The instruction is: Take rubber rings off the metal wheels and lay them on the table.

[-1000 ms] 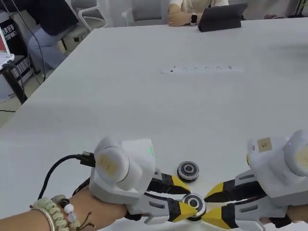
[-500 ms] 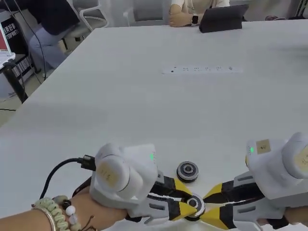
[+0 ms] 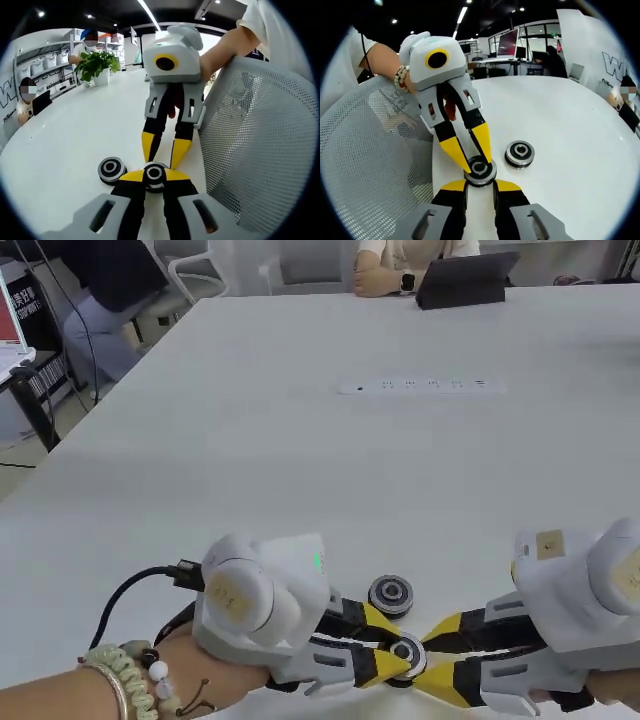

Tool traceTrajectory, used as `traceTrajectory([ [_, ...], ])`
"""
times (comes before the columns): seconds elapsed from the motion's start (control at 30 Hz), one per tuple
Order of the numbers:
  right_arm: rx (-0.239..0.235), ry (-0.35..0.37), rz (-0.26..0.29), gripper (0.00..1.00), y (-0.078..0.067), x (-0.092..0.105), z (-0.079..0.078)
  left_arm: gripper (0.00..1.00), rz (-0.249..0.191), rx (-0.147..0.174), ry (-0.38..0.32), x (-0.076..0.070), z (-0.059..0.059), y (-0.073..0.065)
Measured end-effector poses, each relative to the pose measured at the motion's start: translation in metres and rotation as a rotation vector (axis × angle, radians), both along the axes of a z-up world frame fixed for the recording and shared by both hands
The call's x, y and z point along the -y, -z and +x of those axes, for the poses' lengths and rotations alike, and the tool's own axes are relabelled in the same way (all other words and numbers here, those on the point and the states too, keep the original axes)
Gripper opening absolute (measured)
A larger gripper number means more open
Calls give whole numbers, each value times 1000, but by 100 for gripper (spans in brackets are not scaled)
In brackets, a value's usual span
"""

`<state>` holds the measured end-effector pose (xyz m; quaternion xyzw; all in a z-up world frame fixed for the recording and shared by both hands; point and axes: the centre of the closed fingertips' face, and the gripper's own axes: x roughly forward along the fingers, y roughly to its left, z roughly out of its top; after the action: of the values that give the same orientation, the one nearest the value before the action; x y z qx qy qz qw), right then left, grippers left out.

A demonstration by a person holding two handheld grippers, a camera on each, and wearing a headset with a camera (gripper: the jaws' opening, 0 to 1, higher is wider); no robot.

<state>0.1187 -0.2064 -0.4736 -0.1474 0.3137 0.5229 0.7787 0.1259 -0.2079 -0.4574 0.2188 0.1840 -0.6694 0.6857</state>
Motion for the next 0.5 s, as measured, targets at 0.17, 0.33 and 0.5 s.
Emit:
traceTrajectory([
  [0.17, 9, -11, -11, 15, 0, 0, 0, 7, -3, 0, -1, 0, 1, 0],
  [0.33, -28, 7, -25, 5, 4, 4, 0, 7, -6, 1, -1, 0, 1, -1],
  [0.5, -4, -5, -42, 4, 3, 5, -1, 8, -7, 1, -4, 1, 2, -1],
])
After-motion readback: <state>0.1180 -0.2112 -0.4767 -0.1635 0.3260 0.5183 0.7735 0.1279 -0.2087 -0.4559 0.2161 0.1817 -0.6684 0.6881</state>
